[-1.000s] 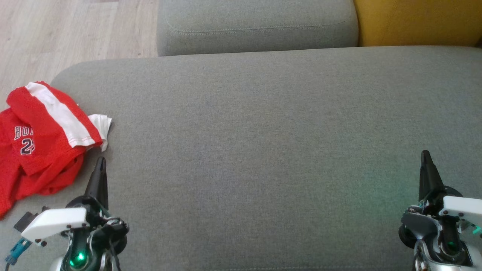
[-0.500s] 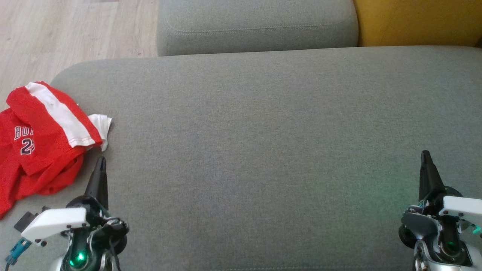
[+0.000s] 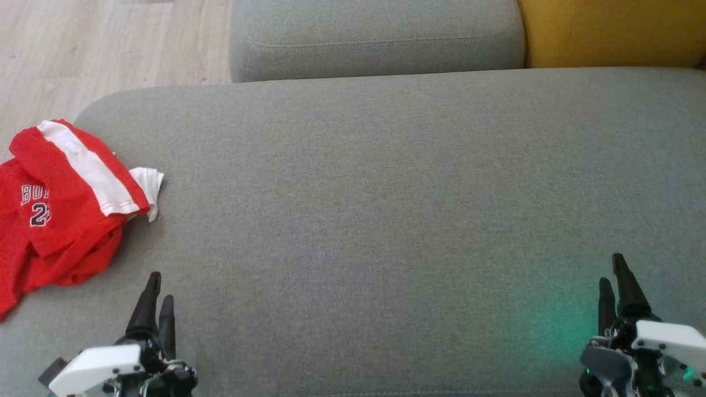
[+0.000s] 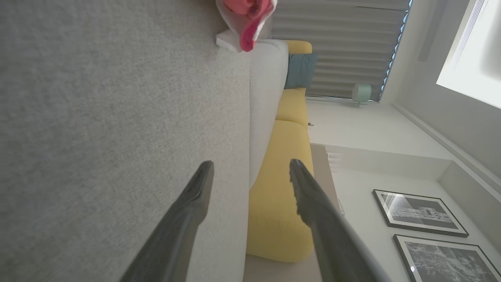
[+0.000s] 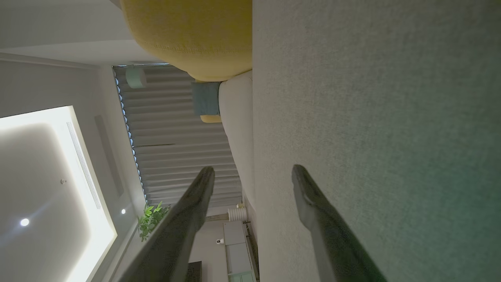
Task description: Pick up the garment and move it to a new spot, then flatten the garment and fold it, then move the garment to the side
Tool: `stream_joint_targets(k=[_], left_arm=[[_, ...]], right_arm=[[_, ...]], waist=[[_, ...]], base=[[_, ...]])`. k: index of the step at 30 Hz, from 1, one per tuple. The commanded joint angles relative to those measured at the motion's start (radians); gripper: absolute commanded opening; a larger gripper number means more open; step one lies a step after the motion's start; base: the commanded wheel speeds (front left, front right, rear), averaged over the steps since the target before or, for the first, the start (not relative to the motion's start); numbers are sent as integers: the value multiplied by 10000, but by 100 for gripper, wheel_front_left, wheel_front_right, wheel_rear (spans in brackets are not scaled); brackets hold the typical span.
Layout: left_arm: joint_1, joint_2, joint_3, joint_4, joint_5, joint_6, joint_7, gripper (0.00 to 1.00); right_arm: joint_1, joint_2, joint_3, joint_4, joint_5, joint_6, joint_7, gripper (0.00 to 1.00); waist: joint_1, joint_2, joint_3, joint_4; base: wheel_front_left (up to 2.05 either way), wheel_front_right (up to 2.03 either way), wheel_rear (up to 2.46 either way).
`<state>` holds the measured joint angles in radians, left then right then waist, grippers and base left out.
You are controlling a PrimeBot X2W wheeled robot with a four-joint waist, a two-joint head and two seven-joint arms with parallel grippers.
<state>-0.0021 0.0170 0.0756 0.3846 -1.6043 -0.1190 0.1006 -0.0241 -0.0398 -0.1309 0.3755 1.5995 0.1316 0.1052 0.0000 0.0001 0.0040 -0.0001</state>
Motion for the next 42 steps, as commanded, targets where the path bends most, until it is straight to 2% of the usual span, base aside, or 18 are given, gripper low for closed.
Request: stream_joint_targets(k=[1, 11, 42], left_arm=[[-593, 54, 10, -383, 116, -30, -109, 100], [-724, 100, 93, -378, 1085, -38, -405, 100], [-915, 141, 99, -473, 5617, 2, -1281, 100]], right_arm=[[-512, -44, 78, -354, -95, 0, -88, 100], [-756, -213, 454, -317, -842, -1, -422, 100], [-1212, -290, 1170, -194, -5048, -3, -1306, 100]], waist=[[0, -1, 3, 0], [0, -1, 20, -14], [0, -1, 60, -90]], base=[[0, 0, 0], [0, 0, 0], [0, 0, 0]])
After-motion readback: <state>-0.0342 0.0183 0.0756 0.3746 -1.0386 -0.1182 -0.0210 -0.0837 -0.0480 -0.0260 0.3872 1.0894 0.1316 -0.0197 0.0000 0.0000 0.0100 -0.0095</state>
